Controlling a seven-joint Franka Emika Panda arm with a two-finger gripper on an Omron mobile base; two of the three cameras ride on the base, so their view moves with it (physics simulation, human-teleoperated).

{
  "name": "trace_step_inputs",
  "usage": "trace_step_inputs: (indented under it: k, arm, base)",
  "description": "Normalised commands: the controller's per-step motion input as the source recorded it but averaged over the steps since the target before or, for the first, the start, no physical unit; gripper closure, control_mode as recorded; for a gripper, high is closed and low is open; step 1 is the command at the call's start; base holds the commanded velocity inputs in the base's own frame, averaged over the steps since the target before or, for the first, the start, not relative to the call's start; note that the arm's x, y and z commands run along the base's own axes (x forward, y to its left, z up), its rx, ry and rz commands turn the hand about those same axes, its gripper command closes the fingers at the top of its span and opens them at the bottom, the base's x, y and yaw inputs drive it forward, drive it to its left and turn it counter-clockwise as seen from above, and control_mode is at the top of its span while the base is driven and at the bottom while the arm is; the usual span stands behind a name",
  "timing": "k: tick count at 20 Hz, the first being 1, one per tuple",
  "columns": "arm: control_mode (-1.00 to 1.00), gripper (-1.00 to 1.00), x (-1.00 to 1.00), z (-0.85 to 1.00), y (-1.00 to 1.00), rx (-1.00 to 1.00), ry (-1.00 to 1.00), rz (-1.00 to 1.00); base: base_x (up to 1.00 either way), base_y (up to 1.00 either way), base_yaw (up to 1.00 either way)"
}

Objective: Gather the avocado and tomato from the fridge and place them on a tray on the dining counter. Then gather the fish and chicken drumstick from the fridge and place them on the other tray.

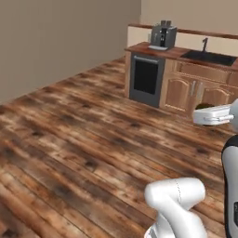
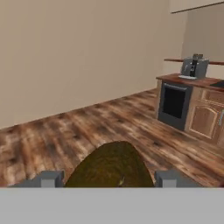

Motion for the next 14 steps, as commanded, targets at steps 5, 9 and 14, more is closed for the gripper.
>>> trace_step_inputs:
  k: [5,9,14]
  arm:
    - [1.0,1.0,0.0,0.0,0.0,0.0,0.0,0.0]
    - [1.0,1.0,0.0,0.0,0.0,0.0,0.0,0.0]
    - [1.0,1.0,0.0,0.0,0.0,0.0,0.0,0.0]
  base:
    - [0.25,0.45,-0.64]
    - [0.83,0.88,-0.33]
    - [1.0,0.82,-0.26]
